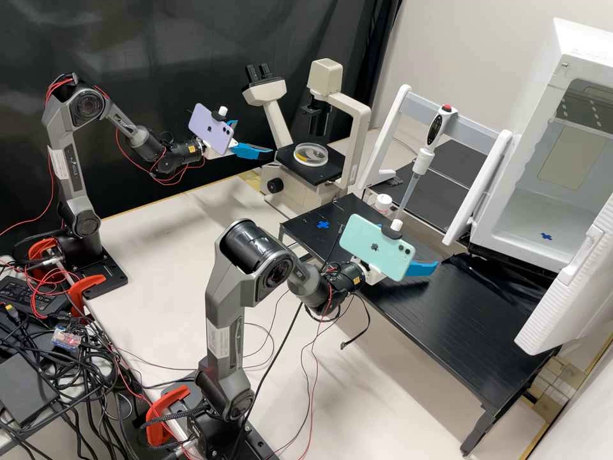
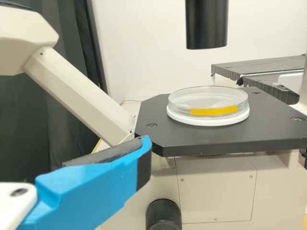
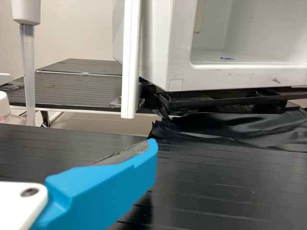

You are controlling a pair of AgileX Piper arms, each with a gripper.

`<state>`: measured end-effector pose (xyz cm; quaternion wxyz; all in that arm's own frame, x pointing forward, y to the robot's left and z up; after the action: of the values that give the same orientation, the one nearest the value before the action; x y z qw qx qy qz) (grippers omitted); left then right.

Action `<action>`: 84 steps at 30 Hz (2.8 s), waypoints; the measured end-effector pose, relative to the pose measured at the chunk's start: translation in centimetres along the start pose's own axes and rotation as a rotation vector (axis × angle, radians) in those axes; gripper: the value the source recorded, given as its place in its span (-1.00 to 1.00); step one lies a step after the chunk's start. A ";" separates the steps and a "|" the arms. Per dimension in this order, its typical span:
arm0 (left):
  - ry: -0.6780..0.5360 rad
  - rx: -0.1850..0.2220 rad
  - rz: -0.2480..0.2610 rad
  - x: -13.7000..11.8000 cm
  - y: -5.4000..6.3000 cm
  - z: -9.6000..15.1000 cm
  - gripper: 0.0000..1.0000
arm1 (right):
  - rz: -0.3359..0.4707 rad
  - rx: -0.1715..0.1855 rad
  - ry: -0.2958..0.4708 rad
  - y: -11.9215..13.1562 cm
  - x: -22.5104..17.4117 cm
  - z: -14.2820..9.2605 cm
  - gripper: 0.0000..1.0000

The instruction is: Move the petri dish to the bench

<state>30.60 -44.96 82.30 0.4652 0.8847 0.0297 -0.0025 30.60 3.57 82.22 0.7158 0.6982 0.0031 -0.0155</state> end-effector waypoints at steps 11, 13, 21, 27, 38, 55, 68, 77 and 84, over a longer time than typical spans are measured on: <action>0.000 0.000 0.000 0.0 0.0 0.0 1.00 | -0.012 0.000 -0.011 -0.3 -0.7 0.3 1.00; 0.000 0.000 0.000 0.0 0.0 0.0 1.00 | -0.014 0.000 -0.006 -0.4 -1.7 0.2 1.00; 0.000 0.000 0.000 0.0 0.0 0.0 1.00 | -0.012 0.017 0.175 -1.7 -5.2 -3.7 1.00; 0.000 0.000 0.000 0.0 0.0 0.0 1.00 | -0.083 -0.044 0.322 -4.5 -6.9 -7.8 1.00; 0.000 0.000 0.000 0.0 0.0 0.0 1.00 | -0.108 -0.145 0.490 -8.0 -6.8 -15.9 1.00; 0.000 0.000 0.000 0.0 0.0 0.0 1.00 | -0.295 -0.184 0.442 -13.5 0.7 -24.8 1.00; 0.000 0.000 0.000 0.0 0.0 0.0 1.00 | -0.351 -0.091 0.280 -14.3 8.3 -27.2 1.00; 0.000 0.000 0.000 0.0 0.0 0.0 1.00 | -0.398 -0.130 0.218 -16.5 10.3 -27.3 1.00; 0.000 0.000 0.000 0.0 0.0 0.0 1.00 | -0.467 -0.131 0.185 -19.1 10.2 -27.1 1.00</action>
<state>30.60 -44.96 82.30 0.4652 0.8847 0.0297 -0.0025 40.75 30.01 62.22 0.7331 0.6291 0.2309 -0.1161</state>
